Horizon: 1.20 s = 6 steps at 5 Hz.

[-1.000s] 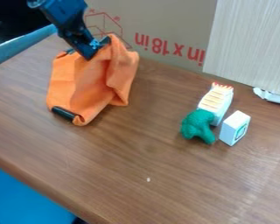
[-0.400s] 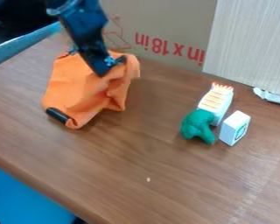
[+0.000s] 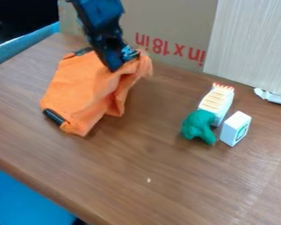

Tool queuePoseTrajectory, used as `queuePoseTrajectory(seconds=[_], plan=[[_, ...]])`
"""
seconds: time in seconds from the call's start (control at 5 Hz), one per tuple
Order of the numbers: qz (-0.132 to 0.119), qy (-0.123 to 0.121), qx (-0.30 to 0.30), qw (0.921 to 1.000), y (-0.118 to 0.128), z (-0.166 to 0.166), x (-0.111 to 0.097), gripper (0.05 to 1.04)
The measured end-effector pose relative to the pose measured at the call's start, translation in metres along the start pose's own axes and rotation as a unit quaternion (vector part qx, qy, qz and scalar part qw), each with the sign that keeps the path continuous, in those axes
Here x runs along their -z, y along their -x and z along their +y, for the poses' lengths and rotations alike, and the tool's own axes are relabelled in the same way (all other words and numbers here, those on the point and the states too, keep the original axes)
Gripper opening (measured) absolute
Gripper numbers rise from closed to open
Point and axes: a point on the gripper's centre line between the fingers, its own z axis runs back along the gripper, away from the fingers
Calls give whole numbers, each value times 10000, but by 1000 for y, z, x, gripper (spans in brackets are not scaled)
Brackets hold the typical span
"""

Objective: Unfold the cloth from top left to right

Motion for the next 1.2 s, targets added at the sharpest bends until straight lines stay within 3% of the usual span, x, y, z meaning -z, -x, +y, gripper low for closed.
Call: queuePoseTrajectory(seconds=[0.4,0.6,0.8,1.0,1.2], plan=[[193,121,-132,9997,-11,-32,15,50],[295,111,-192,9993,-17,-47,32,66],[418,-35,-268,9988,-20,-56,49,201],[300,-143,-258,9991,-23,-56,52,449],[283,-102,-208,9993,-21,-57,55,757]])
